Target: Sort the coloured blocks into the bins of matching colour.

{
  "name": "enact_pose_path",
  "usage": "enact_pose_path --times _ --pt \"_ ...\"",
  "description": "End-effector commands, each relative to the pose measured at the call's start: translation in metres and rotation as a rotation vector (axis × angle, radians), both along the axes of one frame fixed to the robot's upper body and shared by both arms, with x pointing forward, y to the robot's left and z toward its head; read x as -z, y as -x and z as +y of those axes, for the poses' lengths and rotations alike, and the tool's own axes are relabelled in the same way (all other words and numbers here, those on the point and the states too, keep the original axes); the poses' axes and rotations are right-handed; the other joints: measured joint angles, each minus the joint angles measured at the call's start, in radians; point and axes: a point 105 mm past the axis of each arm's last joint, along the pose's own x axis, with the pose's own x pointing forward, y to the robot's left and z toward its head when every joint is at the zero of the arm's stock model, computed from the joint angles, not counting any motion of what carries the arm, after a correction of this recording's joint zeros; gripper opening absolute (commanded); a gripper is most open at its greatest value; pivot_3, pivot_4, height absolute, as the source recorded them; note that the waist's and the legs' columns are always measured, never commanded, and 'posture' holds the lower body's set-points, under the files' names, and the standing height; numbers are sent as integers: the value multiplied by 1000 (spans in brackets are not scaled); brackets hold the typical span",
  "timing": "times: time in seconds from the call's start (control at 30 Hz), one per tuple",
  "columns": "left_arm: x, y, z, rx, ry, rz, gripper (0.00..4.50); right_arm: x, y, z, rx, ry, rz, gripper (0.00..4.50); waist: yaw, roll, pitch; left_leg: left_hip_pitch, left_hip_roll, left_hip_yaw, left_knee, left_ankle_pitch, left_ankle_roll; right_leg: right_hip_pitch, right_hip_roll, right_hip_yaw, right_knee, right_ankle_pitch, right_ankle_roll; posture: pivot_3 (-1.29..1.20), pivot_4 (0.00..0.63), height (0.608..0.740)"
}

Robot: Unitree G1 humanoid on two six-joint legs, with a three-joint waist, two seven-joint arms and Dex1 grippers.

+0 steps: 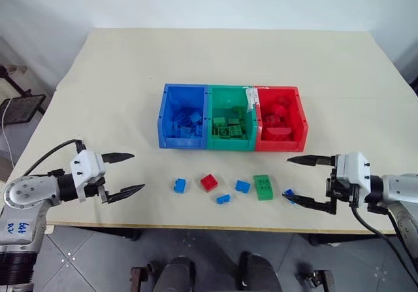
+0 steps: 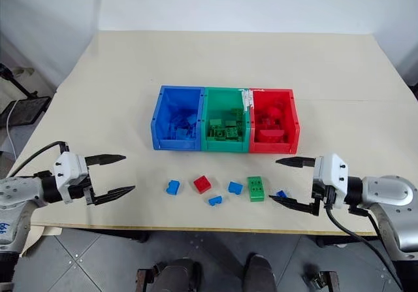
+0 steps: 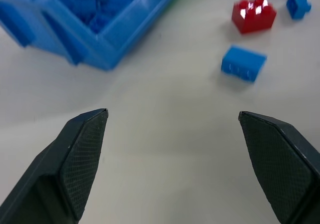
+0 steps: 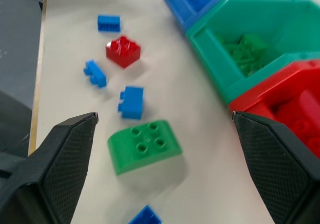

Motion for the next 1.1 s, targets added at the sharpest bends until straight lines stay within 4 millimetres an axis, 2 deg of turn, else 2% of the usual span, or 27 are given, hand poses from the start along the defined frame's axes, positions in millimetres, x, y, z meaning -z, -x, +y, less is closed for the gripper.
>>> enact_pose_path --times 0.03,0.2,0.3,0.43,0.5,0.6,0.83,0.97,1.07,1.1 --pt "-10 0 -22 61 17 -38 4443 -8 4 -13 68 6 -64 4500 2 0 0 0 0 0 0 0 0 0 0 0 0 0 0 0 150 740" --pt "-3 9 -65 230 -6 -22 4443 -2 19 -53 289 11 -50 4500 12 -1 0 0 0 0 0 0 0 1 0 0 0 0 0 0 150 740" --pt "-4 16 -92 330 23 -26 4443 10 36 -76 371 64 5 4500 11 -1 -1 0 0 1 0 0 0 1 0 0 0 0 0 0 150 740" --pt "-2 22 -111 413 40 -23 4443 20 48 -85 400 102 72 4500 2 -1 -1 1 0 1 0 -1 0 1 0 0 0 0 0 0 150 740" --pt "0 22 -117 442 29 -26 4443 21 47 -79 383 106 83 4500 -1 -1 -1 2 1 2 0 -1 0 1 1 1 0 0 0 0 150 740" --pt "2 23 -117 448 21 -25 4443 21 37 -59 357 107 127 4500 -1 -1 -1 3 1 3 0 -1 0 1 1 3 0 0 0 0 150 740" --pt "8 27 -88 386 9 16 4443 31 20 -31 345 147 225 4500 7 -1 -1 1 1 2 0 -1 0 0 1 2 -1 0 -1 0 150 740" --pt "17 30 -72 360 -45 33 4443 54 12 -19 338 167 252 4500 8 -1 -1 0 1 2 1 -1 0 1 1 2 -2 0 -1 0 150 740" --pt "14 30 -73 348 -31 20 4443 64 6 -11 352 142 253 4500 3 -1 -1 0 1 2 1 -1 0 0 1 2 -2 0 -1 0 150 740" --pt "14 30 -74 348 -31 17 4500 66 5 -10 361 142 254 4100 2 -2 -1 1 1 2 1 -1 0 0 1 2 -1 0 -1 0 150 740"
